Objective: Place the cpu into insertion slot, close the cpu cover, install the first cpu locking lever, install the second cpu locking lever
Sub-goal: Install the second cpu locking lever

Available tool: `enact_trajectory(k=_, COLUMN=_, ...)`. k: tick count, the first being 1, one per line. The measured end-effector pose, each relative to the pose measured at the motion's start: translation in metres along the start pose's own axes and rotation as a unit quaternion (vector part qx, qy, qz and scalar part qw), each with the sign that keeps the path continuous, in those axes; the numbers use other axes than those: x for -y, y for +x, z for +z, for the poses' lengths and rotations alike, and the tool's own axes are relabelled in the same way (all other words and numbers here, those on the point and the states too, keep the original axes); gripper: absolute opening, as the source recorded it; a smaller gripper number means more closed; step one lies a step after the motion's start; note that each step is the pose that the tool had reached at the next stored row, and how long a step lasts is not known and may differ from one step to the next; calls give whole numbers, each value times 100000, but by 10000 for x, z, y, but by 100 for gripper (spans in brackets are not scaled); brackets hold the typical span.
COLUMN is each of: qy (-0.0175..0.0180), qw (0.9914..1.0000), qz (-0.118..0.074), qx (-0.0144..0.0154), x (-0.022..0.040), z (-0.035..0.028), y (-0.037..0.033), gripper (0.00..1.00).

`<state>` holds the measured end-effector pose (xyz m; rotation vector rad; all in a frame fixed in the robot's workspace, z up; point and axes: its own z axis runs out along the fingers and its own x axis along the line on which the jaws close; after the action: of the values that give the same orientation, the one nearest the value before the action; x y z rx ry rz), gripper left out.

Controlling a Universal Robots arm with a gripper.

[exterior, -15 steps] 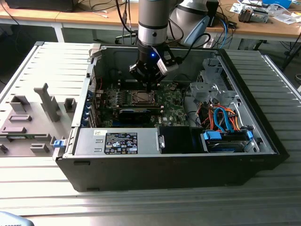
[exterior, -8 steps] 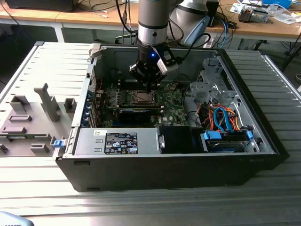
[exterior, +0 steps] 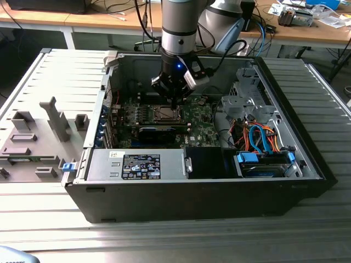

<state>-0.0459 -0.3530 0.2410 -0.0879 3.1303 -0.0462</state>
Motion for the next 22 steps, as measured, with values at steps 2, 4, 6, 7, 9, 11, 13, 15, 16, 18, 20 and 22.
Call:
enact_trajectory(k=2, qy=-56, qw=100000, qz=5, qx=0, x=116, z=3, y=7, gripper=11)
enact_trajectory(k=4, qy=-394, qw=99999, qz=6, qx=18, x=204, z=5, y=12, gripper=11)
enact_trajectory(k=6, qy=-1425, qw=99990, qz=17, qx=78, x=248, z=7, y=14, gripper=11)
enact_trajectory(k=7, qy=-2265, qw=99974, qz=30, qx=121, x=263, z=7, y=16, gripper=11)
enact_trajectory(k=9, qy=-4982, qw=99875, qz=55, qx=273, x=316, z=9, y=24, gripper=11)
enact_trajectory(k=11, qy=-6356, qw=99797, qz=74, qx=358, x=392, z=19, y=67, gripper=11)
enact_trajectory(k=13, qy=-6811, qw=99767, qz=75, qx=396, x=426, z=27, y=111, gripper=11)
enact_trajectory(k=15, qy=-7070, qw=99749, qz=78, qx=440, x=454, z=32, y=158, gripper=11)
enact_trajectory(k=16, qy=-7179, qw=99741, qz=74, qx=462, x=467, z=35, y=181, gripper=11)
enact_trajectory(k=18, qy=-7361, qw=99727, qz=78, qx=499, x=489, z=41, y=219, gripper=11)
enact_trajectory(k=20, qy=-7721, qw=99700, qz=77, qx=532, x=502, z=59, y=282, gripper=11)
enact_trajectory(k=22, qy=-8047, qw=99674, qz=83, qx=553, x=503, z=81, y=328, gripper=11)
